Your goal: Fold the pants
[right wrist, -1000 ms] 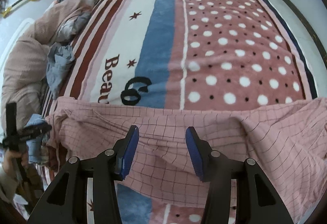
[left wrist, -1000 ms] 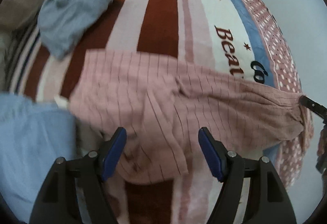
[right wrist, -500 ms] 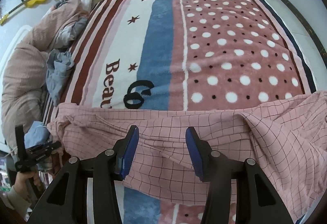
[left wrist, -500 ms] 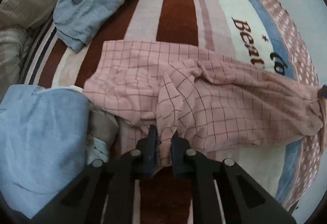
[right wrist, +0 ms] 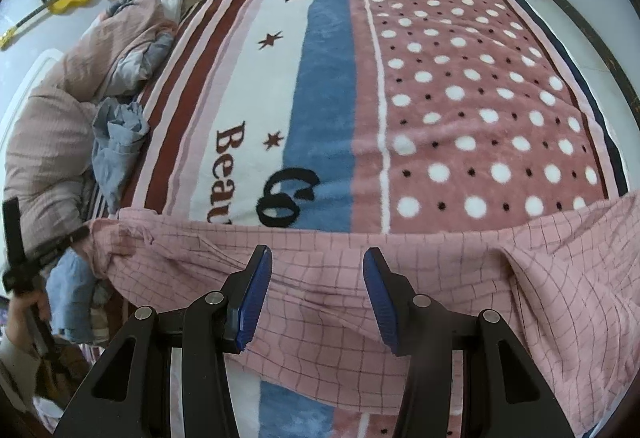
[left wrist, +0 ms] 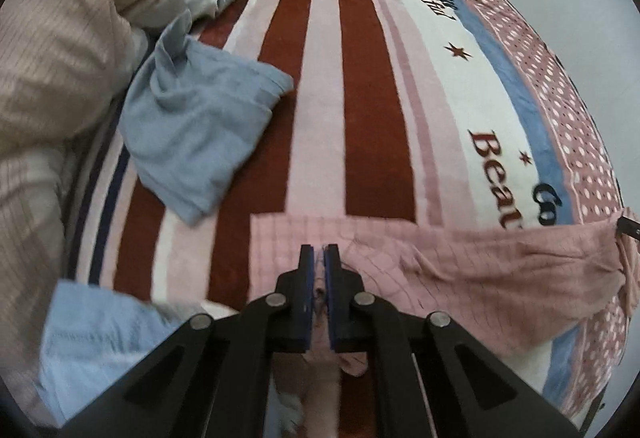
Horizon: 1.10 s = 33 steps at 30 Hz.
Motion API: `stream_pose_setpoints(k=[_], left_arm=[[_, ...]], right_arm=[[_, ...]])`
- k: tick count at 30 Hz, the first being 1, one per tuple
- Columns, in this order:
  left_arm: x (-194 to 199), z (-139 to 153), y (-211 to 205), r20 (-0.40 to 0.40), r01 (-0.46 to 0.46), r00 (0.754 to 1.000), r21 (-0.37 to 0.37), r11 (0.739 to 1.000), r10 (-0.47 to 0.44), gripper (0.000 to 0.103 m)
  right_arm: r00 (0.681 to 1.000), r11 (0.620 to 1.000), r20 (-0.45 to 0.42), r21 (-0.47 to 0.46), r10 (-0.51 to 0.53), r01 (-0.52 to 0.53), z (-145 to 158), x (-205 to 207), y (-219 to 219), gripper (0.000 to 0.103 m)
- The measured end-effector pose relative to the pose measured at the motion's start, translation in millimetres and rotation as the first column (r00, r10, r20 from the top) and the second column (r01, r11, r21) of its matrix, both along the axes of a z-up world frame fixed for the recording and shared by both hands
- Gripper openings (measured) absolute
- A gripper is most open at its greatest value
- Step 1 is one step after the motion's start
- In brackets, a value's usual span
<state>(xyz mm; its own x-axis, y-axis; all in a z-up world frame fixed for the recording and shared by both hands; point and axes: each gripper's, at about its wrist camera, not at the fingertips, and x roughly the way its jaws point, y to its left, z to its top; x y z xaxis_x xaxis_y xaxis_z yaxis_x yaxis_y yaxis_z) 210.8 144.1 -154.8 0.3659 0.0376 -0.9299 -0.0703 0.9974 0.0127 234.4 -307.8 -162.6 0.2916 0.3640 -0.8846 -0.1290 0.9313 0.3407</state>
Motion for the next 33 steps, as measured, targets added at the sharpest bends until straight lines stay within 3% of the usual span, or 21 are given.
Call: stream_pose_setpoints(k=[5,9,10,11,13,19,23,25,27,28,29,33], left_arm=[[27.7,-17.6,17.0,-0.013,0.024,1.0,0.068,0.997,-0.023,0.003],[28.9,-27.0,27.9,-0.088,0.01,0.996,0.005,1.0,-0.009,0.005],[22.8,-26.2,27.7,-0.095,0.011,0.995,-0.001,1.0,-0.011,0.018],[17.8,-25.6,26.2,-0.101,0.015,0.995,-0.007,1.0,-0.016,0.043],[1.8,-20.4,23.9,-0.087,0.011,0.996,-0.024,1.0,-0.013,0.058],[-41.3,-29.5,22.7,-0.174,-0.078,0.983,-0.158,0.984,0.05,0.059],[-50.6,-40.2,21.7,-0.177,-0.132,0.98,-0.22,0.966,0.094,0.059],[-48.1,-42.9,19.8,-0.167,-0.132,0.981,-0.208,0.969,0.098,0.058],[-45.8,-42.9,18.3,-0.153,-0.132,0.983,-0.209,0.969,0.101,0.035],[-43.8,-42.0,17.2,-0.148,-0.128,0.984,-0.214,0.968,0.098,0.013],[-42.4,-39.6,15.0,-0.144,-0.117,0.986,-0.21,0.971,0.087,0.005],[-41.7,-14.3,11.6,-0.09,-0.071,0.994,-0.198,0.978,0.054,0.002]], right_arm=[[1.0,1.0,0.001,-0.013,0.016,-0.016,-1.3,6.4,8.3,0.043],[1.0,1.0,-0.015,-0.018,0.025,-0.025,-8.1,8.0,12.5,0.043],[0.999,0.999,-0.02,-0.018,0.026,-0.027,-10.1,8.0,13.6,0.043],[0.999,1.0,-0.027,-0.014,0.027,-0.028,-12.5,8.1,14.8,0.043],[0.999,1.0,-0.036,-0.008,0.03,-0.03,-15.2,8.3,17.2,0.043],[0.998,0.999,-0.027,0.006,0.049,-0.049,-11.9,7.7,23.9,0.043],[0.998,0.998,-0.021,0.005,0.06,-0.06,-9.3,6.6,25.7,0.043],[0.998,0.998,-0.019,0.006,0.062,-0.062,-8.4,5.8,25.2,0.043],[0.998,0.998,-0.018,0.004,0.062,-0.062,-8.1,3.7,24.5,0.043],[0.998,0.998,-0.019,0.004,0.061,-0.061,-8.4,3.0,24.2,0.043],[0.998,0.998,-0.022,0.006,0.059,-0.059,-8.8,1.6,23.5,0.043],[0.998,0.999,-0.021,0.011,0.053,-0.052,-6.1,-2.0,21.4,0.043]])
